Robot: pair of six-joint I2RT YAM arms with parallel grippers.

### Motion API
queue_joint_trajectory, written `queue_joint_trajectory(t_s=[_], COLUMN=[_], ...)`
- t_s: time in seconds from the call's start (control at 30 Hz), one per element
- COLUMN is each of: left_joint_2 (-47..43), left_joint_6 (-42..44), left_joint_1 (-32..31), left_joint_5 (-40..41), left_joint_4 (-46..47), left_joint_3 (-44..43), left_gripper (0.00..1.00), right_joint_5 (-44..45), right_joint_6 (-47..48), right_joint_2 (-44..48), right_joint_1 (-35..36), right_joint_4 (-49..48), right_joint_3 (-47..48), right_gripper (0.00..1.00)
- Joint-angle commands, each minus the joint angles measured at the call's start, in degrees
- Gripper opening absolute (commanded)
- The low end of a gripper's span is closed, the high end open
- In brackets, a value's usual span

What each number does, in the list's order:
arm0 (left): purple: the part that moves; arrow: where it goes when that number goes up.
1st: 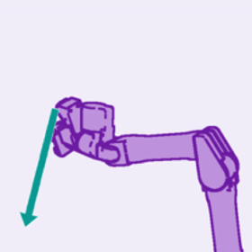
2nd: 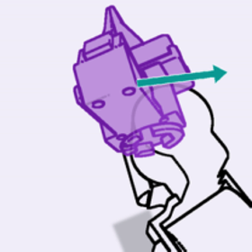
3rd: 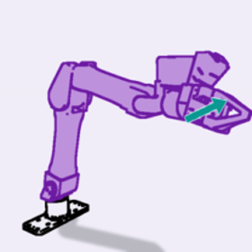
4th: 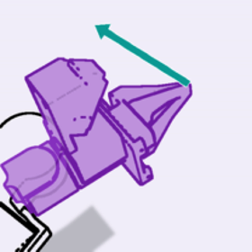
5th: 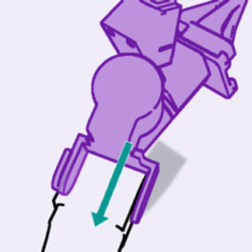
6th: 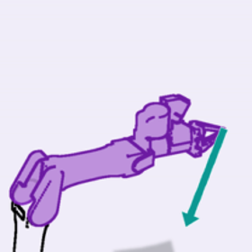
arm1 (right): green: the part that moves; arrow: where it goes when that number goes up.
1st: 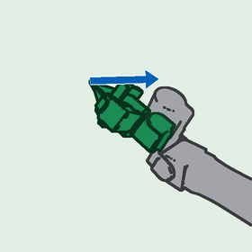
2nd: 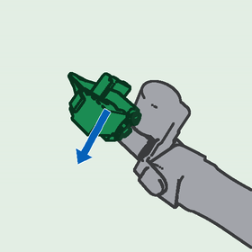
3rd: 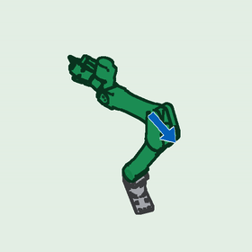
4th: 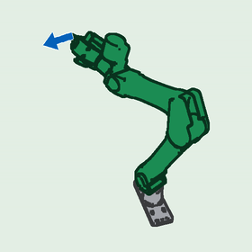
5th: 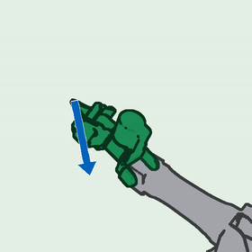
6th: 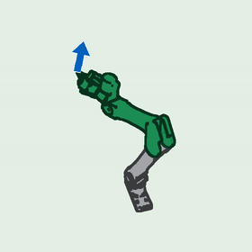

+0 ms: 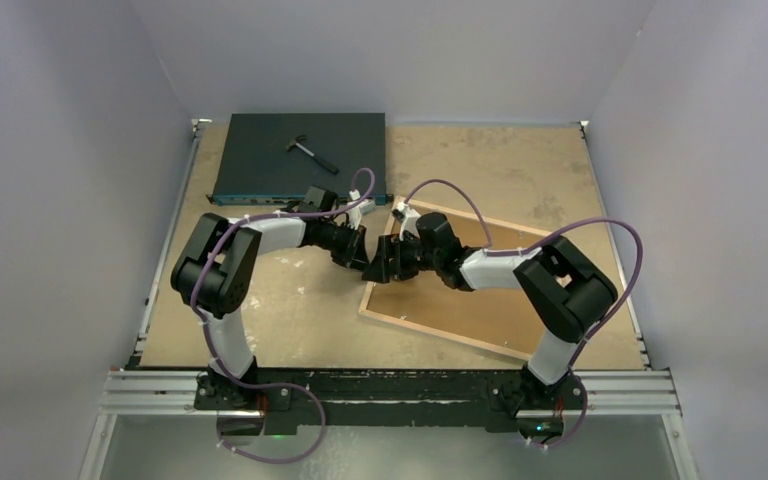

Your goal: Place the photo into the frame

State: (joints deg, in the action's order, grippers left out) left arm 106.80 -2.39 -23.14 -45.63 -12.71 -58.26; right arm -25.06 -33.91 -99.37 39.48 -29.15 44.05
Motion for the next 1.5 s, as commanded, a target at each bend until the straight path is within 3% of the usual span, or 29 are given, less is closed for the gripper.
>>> queue_joint_trajectory(t_s=[0.0, 0.47, 0.6, 0.7, 0.8, 0.9, 1.0, 1.2, 1.47], left_joint_2=[1.06, 0.84, 0.14, -0.76, -2.40, -4.69, -7.27, -11.02, -15.44], left_joint_6=[1.78, 2.04, 2.14, 2.13, 3.95, 5.26, 7.65, 12.52, 12.60], left_joint_1=[-1.11, -1.03, -0.25, 1.24, 3.49, 6.51, 10.37, 15.51, 19.85], left_joint_5=[6.78, 6.82, 6.90, 6.57, 5.95, 5.48, 4.01, 2.98, 1.04], left_joint_4=[0.89, 0.52, -0.77, -3.22, -5.85, -9.70, -14.35, -23.74, -26.29], left_joint_3=[1.14, 0.78, -0.33, -2.27, -4.42, -6.89, -9.43, -13.42, -14.34], left_gripper=[0.00, 0.00, 0.00, 0.00, 0.20, 0.59, 0.83, 0.91, 0.96], right_joint_5=[-1.36, -4.93, 2.65, 8.18, 12.92, 17.36, 20.28, 27.49, 36.51], right_joint_6=[1.92, 3.14, 8.22, 14.06, 19.01, 21.79, 21.70, 21.37, 22.84], right_joint_2=[-1.84, -1.49, 3.43, 6.98, 8.84, 9.63, 9.23, 8.51, 3.64], right_joint_1=[0.07, 0.09, -0.11, 1.63, 5.43, 12.10, 17.28, 23.57, 27.12], right_joint_4=[-0.41, 3.13, 9.03, 17.13, 25.81, 32.96, 37.66, 42.57, 45.91], right_joint_3=[1.01, 3.00, 5.63, 8.71, 10.34, 11.20, 11.69, 11.77, 13.56], right_gripper=[0.80, 0.79, 0.87, 0.87, 0.85, 0.82, 0.79, 0.73, 0.59])
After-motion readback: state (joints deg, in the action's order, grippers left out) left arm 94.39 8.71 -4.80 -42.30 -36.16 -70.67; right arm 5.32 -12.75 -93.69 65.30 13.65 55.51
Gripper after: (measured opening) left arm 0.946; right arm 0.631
